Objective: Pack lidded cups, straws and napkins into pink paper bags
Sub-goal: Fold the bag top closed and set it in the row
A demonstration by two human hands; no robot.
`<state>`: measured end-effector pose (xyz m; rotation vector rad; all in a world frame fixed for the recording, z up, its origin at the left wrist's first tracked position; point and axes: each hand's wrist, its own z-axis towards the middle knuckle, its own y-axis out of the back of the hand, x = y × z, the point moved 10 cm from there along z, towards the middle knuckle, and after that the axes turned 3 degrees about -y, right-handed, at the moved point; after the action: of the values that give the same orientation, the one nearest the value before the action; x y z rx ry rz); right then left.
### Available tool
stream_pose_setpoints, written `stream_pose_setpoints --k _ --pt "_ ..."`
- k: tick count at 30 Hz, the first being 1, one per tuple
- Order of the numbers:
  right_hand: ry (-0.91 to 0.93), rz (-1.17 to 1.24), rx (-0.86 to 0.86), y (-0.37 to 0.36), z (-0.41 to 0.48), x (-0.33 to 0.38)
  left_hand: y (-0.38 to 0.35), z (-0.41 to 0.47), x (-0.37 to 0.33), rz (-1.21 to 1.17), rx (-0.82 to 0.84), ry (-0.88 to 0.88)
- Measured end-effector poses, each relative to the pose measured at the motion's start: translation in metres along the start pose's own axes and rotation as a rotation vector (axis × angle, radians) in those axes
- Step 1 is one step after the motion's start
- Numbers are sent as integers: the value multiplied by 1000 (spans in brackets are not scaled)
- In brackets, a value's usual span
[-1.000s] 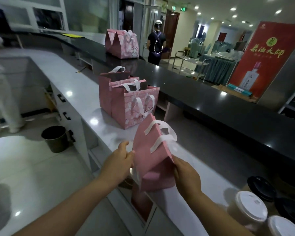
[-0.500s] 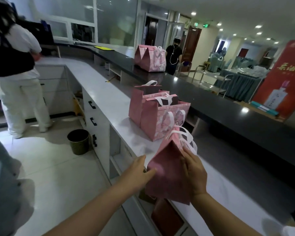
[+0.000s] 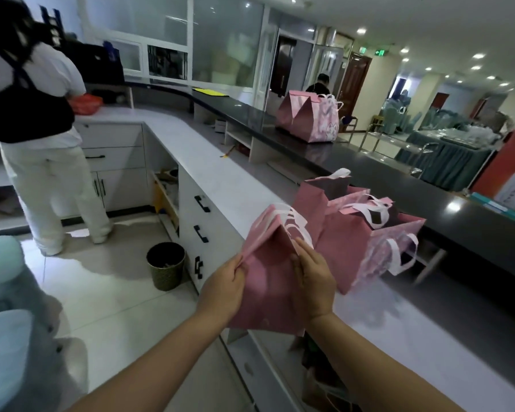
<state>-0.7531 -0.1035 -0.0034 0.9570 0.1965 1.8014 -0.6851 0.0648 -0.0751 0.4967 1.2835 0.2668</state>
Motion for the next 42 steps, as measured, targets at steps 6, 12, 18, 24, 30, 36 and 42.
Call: stream_pose_setpoints --k 6,12,18,24,30,36,42 --pt "-71 69 -19 -69 65 12 48 79 3 -92 -160 -134" --pt "-80 153 -42 -122 144 -2 62 174 -5 -217 -273 -249" --pt "-94 287 -85 -167 241 -39 61 282 -34 -160 -323 -412" --pt "-177 419 -108 -194 341 -90 32 392 -71 -159 -300 -513" --pt "-244 323 -173 -192 402 -142 -18 479 -92 -334 -189 -530" --pt "-278 120 -236 -174 452 -198 -88 558 -120 -523 -40 -625" --pt "-424 -65 -327 -170 491 -260 -166 631 -136 -559 107 -629"
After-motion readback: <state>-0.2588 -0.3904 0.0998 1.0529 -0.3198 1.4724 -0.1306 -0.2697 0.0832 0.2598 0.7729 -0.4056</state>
